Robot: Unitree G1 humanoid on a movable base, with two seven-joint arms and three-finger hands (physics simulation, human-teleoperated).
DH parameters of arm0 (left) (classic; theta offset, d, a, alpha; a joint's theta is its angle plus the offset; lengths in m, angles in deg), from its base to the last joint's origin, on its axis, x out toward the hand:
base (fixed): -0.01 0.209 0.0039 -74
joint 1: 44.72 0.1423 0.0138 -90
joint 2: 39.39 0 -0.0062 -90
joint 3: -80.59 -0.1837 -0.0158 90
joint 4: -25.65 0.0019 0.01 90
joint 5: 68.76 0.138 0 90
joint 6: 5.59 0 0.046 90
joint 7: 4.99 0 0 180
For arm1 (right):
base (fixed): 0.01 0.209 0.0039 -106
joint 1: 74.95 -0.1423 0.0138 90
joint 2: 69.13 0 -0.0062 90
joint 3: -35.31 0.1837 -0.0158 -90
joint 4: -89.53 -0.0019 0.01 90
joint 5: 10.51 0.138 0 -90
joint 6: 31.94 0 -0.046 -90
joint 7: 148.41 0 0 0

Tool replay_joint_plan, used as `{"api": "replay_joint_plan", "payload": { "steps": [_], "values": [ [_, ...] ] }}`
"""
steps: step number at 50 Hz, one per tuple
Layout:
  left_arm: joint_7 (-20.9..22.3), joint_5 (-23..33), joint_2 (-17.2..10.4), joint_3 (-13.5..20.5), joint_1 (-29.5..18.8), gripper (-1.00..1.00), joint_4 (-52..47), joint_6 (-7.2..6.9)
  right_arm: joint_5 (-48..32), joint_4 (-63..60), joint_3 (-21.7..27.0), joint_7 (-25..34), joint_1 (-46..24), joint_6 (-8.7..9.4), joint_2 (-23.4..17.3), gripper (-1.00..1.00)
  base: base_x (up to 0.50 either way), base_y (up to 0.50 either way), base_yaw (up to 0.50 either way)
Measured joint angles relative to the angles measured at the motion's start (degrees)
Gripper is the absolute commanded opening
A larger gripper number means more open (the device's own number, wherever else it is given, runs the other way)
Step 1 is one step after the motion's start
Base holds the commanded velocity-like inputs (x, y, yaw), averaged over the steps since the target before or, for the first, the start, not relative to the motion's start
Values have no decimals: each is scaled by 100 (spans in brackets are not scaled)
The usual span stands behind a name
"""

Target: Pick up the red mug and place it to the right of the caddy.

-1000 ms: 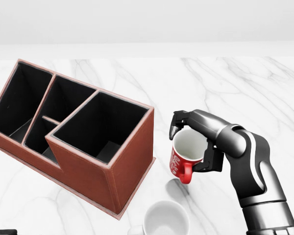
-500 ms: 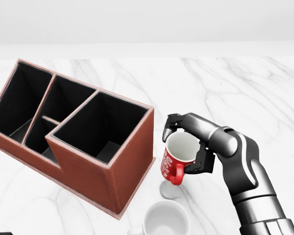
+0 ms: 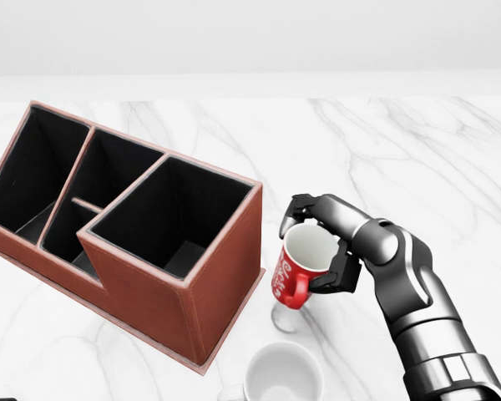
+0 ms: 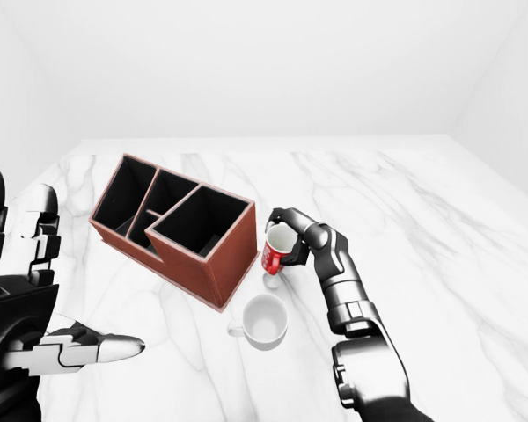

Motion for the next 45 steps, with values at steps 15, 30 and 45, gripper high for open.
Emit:
{"api": "replay_joint_plan", "payload": {
  "steps": [15,30,45],
  "values": [
    [-29,-46,-32,3,11,100,-4,0,-67,32,-55,-138,35,0,-9,-100,0,0,0],
    [-15,-31,-25,-12,13,100,-5,0,-294,127,-88,-450,88,0,82,-100,0,0,0],
    [-79,-116,-94,-14,63,100,-5,0,-178,711,-154,-1050,112,0,233,-100,0,0,0]
  ]
}}
